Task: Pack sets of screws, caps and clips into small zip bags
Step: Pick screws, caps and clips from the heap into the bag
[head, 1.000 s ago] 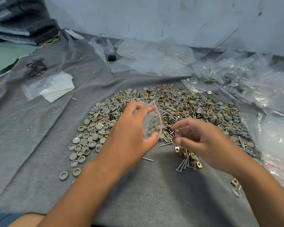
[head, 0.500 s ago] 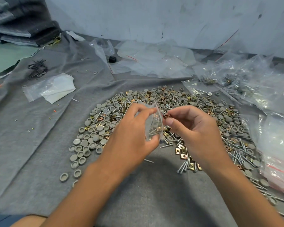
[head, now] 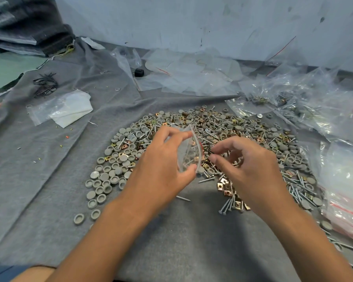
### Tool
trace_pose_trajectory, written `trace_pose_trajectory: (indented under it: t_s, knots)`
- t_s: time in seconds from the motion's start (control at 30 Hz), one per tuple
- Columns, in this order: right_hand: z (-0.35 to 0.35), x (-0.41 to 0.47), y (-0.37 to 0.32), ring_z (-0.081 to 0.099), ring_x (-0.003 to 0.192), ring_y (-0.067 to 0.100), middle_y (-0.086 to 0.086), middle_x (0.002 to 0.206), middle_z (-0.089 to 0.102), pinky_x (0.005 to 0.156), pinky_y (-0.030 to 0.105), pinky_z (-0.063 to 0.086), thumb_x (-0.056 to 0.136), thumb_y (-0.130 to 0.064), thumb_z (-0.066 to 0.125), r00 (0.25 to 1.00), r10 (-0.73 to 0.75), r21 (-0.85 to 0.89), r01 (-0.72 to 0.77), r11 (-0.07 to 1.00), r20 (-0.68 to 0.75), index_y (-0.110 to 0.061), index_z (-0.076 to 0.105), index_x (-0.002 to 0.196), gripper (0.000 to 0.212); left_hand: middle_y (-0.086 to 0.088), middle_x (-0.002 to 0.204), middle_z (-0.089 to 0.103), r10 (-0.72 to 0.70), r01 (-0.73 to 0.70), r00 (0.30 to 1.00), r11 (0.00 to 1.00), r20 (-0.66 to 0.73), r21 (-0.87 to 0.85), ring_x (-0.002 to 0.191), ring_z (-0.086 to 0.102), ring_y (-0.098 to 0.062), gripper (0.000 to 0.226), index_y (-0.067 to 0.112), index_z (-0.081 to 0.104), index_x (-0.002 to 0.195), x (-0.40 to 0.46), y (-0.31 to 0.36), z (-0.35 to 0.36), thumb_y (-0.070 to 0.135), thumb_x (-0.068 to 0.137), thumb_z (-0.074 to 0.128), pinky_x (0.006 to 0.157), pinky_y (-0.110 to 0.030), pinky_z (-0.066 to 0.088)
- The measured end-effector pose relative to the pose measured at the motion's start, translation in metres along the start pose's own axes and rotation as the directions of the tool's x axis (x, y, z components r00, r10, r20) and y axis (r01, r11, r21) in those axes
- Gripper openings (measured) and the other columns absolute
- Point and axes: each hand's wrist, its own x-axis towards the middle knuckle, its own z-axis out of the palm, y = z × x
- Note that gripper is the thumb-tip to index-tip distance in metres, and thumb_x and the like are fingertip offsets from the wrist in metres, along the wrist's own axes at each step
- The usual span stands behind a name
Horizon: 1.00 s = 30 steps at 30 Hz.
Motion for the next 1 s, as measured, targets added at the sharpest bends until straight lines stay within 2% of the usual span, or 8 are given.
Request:
trace_pose_trajectory:
  t_s: [0.1,0.17,0.3,0.5,0.63,0.77,0.93,1.0]
  knots:
    - [-0.012,-0.001,0.021,0.058,0.071,-0.004,-0.022,0.08,0.062,0.052,0.013,0.041,0.083,-0.043,0.078,0.921,0.231,-0.323,-0.125,0.938,0.313,-0.045,0.065,0.088,0.014,0.016,0.123,0.043,0.004,-0.004,1.0,1.0,0.007,0.012,0.072,0.051,-0.008,0.064,0.025,0.054,0.142,0.0,0.001,0.0,0.035,0.083,0.075,0.077,-0.017,0.048]
    - [-0.012,-0.005,0.027,0.056,0.074,-0.003,-0.022,0.089,0.06,0.066,0.024,0.051,0.081,-0.048,0.079,0.849,0.302,-0.481,-0.066,0.874,0.433,-0.044,0.066,0.096,0.021,0.016,0.123,0.042,0.004,-0.004,1.0,1.0,0.01,0.017,0.073,0.051,-0.009,0.064,0.025,0.054,0.143,-0.001,0.001,0.0,0.035,0.083,0.075,0.079,-0.019,0.05]
    - [-0.007,-0.008,0.025,0.058,0.089,0.004,-0.02,0.1,0.057,0.077,0.03,0.054,0.083,-0.051,0.075,0.848,0.254,-0.531,0.039,0.847,0.466,-0.043,0.064,0.106,0.026,0.015,0.123,0.043,0.0,0.0,1.0,1.0,0.007,0.017,0.073,0.051,-0.009,0.064,0.024,0.054,0.143,-0.001,0.0,0.0,0.034,0.084,0.075,0.079,-0.02,0.051]
    - [-0.007,-0.007,0.022,0.059,0.096,0.007,-0.017,0.102,0.058,0.085,0.031,0.053,0.096,-0.038,0.064,0.832,0.215,-0.498,0.083,0.863,0.512,-0.037,0.063,0.107,0.011,0.018,0.122,0.042,0.006,-0.006,1.0,0.999,0.005,0.031,0.071,0.052,-0.004,0.063,0.026,0.054,0.142,-0.002,0.0,0.0,0.036,0.084,0.075,0.076,-0.011,0.043]
    - [-0.006,-0.007,0.021,0.061,0.095,0.008,-0.015,0.106,0.057,0.082,0.029,0.053,0.103,-0.036,0.051,0.855,0.176,-0.554,0.147,0.82,0.488,-0.038,0.06,0.109,0.011,0.019,0.121,0.042,0.005,-0.006,1.0,0.999,0.008,0.036,0.071,0.051,0.0,0.064,0.027,0.053,0.143,-0.002,0.001,0.0,0.036,0.084,0.075,0.073,-0.007,0.039]
    - [0.0,-0.012,0.021,0.062,0.094,0.012,-0.015,0.106,0.056,0.079,0.032,0.053,0.103,-0.035,0.049,0.873,0.129,-0.588,0.2,0.784,0.47,-0.038,0.055,0.109,0.009,0.021,0.121,0.041,-0.001,0.001,1.0,0.999,0.011,0.036,0.071,0.051,-0.001,0.064,0.028,0.052,0.143,-0.002,0.001,0.0,0.038,0.084,0.075,0.071,-0.004,0.038]
    - [-0.001,-0.013,0.026,0.062,0.095,0.013,-0.012,0.105,0.055,0.083,0.034,0.054,0.104,-0.027,0.049,0.857,0.136,-0.509,0.162,0.845,0.498,-0.035,0.058,0.107,0.013,0.02,0.122,0.042,-0.007,0.007,1.0,0.999,0.012,0.035,0.072,0.052,-0.003,0.064,0.027,0.052,0.143,-0.002,0.002,-0.001,0.039,0.084,0.074,0.071,-0.005,0.038]
    - [-0.004,-0.013,0.026,0.061,0.097,0.011,-0.014,0.106,0.054,0.086,0.032,0.053,0.104,-0.034,0.048,0.848,0.127,-0.485,0.166,0.859,0.515,-0.034,0.06,0.108,0.013,0.02,0.122,0.042,-0.013,0.012,1.0,0.999,0.013,0.031,0.072,0.052,-0.003,0.064,0.027,0.053,0.143,-0.002,0.002,-0.001,0.038,0.084,0.074,0.073,-0.006,0.039]
